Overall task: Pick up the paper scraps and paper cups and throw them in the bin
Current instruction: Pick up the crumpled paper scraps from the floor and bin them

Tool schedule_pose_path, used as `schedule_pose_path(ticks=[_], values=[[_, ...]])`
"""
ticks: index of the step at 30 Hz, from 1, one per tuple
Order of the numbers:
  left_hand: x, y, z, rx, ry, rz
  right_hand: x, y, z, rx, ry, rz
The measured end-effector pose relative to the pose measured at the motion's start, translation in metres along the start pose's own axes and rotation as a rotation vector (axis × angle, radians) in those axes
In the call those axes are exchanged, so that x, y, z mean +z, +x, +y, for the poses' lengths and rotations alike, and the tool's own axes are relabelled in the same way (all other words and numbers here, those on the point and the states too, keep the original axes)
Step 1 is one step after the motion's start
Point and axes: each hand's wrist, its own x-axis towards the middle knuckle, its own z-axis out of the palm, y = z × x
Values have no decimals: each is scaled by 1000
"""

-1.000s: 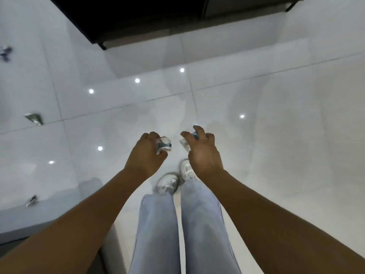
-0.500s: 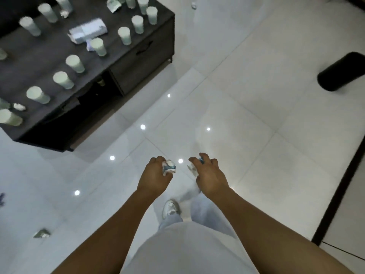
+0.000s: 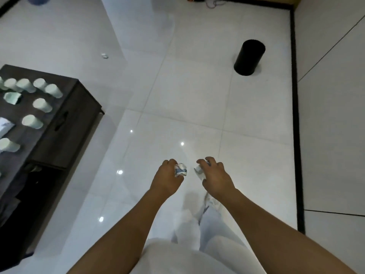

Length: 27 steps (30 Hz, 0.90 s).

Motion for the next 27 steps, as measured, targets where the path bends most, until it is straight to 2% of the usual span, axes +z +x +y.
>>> schedule_pose_path(ticks=[8, 12, 27], values=[[38, 138, 152, 134, 62, -107, -128, 86, 126, 91, 36, 84], [41, 196, 205, 163, 83, -134, -175, 129, 169, 150, 57, 97], [-18, 502, 338, 279, 165, -229, -338, 362, 249, 321, 208, 158]])
